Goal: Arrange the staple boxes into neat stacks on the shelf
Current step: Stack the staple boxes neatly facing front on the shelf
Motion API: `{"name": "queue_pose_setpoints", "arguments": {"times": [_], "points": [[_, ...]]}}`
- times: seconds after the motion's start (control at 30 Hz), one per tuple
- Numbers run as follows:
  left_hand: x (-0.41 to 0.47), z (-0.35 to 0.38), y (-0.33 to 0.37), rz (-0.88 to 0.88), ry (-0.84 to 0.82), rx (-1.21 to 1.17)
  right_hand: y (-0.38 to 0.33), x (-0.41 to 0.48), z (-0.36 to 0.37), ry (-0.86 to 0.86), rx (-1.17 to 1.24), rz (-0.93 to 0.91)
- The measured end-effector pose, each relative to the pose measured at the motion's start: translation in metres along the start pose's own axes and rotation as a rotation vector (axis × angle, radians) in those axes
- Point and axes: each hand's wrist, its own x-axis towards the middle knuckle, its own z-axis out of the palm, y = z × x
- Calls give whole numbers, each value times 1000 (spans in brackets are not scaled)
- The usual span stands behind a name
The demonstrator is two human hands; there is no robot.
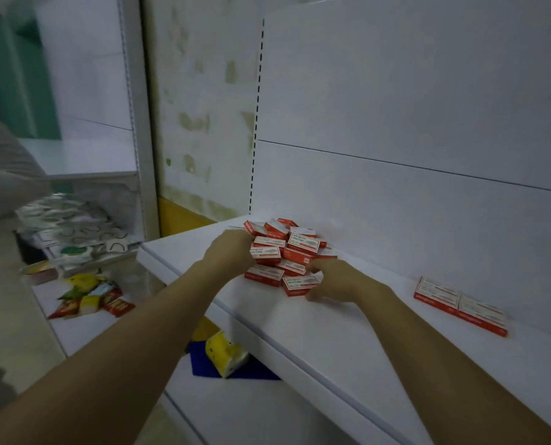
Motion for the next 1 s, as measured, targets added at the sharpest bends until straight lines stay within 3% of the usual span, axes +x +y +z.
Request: {"name": "queue_pose_setpoints", "arguments": {"times": [0.3,0.53,1.0], "points": [[-4,5,2,-21,-39,26,9,3,6,-20,-32,34],[6,19,31,29,-98,25,34,-12,-7,133,-72,76],[14,73,153,400,-231,-97,118,-88,-50,362,-46,322]]}}
